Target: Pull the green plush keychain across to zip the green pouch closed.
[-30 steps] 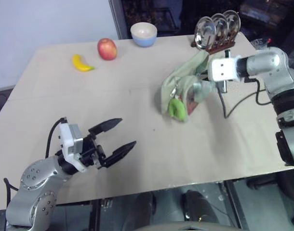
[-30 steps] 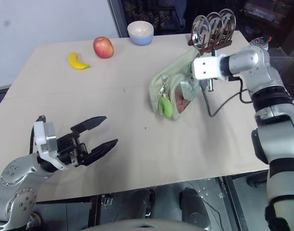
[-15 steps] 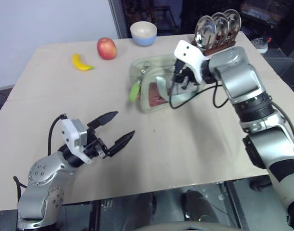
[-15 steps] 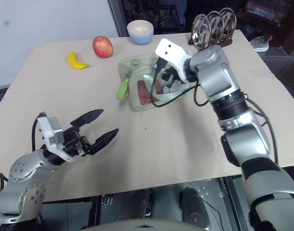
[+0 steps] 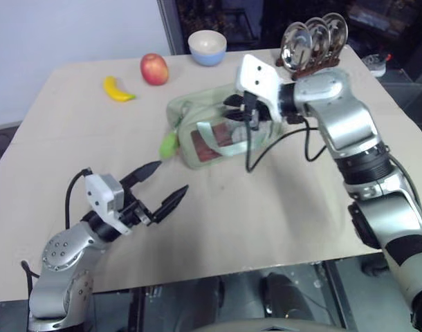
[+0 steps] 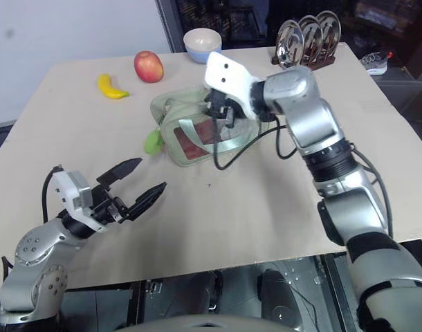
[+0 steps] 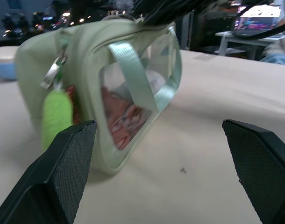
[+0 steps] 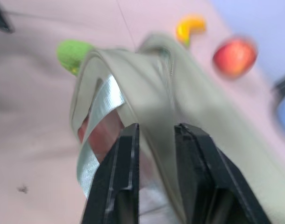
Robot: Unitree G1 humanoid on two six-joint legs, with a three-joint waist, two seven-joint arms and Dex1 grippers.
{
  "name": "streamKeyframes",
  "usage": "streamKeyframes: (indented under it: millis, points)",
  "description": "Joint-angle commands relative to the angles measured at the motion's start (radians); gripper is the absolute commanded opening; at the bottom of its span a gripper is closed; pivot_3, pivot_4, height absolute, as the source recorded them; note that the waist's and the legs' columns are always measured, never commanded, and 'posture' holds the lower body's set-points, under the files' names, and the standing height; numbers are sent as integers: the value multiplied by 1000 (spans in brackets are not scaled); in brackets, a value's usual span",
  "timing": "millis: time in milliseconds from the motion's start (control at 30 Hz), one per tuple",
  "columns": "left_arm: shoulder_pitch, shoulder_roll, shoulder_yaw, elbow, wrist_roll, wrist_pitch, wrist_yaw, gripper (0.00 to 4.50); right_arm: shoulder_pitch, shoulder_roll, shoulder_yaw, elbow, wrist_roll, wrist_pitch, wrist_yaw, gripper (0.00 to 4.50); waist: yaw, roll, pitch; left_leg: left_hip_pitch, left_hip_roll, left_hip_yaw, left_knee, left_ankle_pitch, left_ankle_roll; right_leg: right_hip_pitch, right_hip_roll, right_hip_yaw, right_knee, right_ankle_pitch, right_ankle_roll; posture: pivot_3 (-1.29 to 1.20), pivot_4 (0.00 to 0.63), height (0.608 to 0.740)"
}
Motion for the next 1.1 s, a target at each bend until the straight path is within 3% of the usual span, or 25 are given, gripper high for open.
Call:
streamKeyframes:
  millis: [33,200,300,400,533,667,767,967,1000,1100]
  points:
    - [4,8,25,-24,-6,-26,2,4500,-4,-36,-8,46,-10,-220,19,1185,-2,0,0,0,0,0,0,0,0,0,0,0,0,0,0,0,150,740]
    - [-8,19,25,-23,-6,-24,-1,4500,-56,-26,12,273,-72,-441,-16,1185,-5,0,0,2,1,1,0,0,0,0,1,1,2,0,0,0,150,740]
    - [-3,23,30,-27,-9,-24,0,4500,-110,-10,18,376,-99,-403,-26,1185,-5,0,0,2,1,2,0,1,-1,0,1,2,1,0,0,0,150,740]
    - [7,24,37,-34,-11,-25,2,4500,-131,-8,21,417,-116,-425,-31,2061,-2,0,0,1,1,2,0,1,-2,0,1,2,1,0,0,0,150,740]
    - [18,22,37,-46,-11,-23,10,4500,-133,2,22,436,-128,-423,-49,4023,-1,0,0,1,1,2,0,1,-2,0,1,2,0,0,0,0,150,740]
    - [23,20,27,-54,-5,-24,18,4500,-118,0,41,446,-147,-399,-29,4023,-1,0,0,1,1,2,0,1,-2,0,1,2,0,0,0,0,150,740]
    - [21,20,26,-51,-2,-25,22,4500,-112,14,27,427,-123,-324,-3,3131,-2,0,0,1,1,2,0,1,-2,0,1,2,0,0,0,0,150,740]
    - [29,7,58,-16,-24,-21,44,4500,-102,52,-25,203,-7,65,39,309,-3,0,0,1,1,2,-1,1,-1,-1,1,2,1,0,0,0,150,740]
    - [29,4,70,-5,-33,-19,48,4500,-100,55,-25,166,-2,132,27,38,-3,0,0,0,1,1,-2,1,-1,-1,1,2,0,0,0,0,150,740]
    - [18,-3,112,33,-48,-1,87,4500,-95,62,-22,52,15,330,-8,38,0,0,0,-1,1,1,-2,1,-1,-2,1,2,0,0,0,0,150,740]
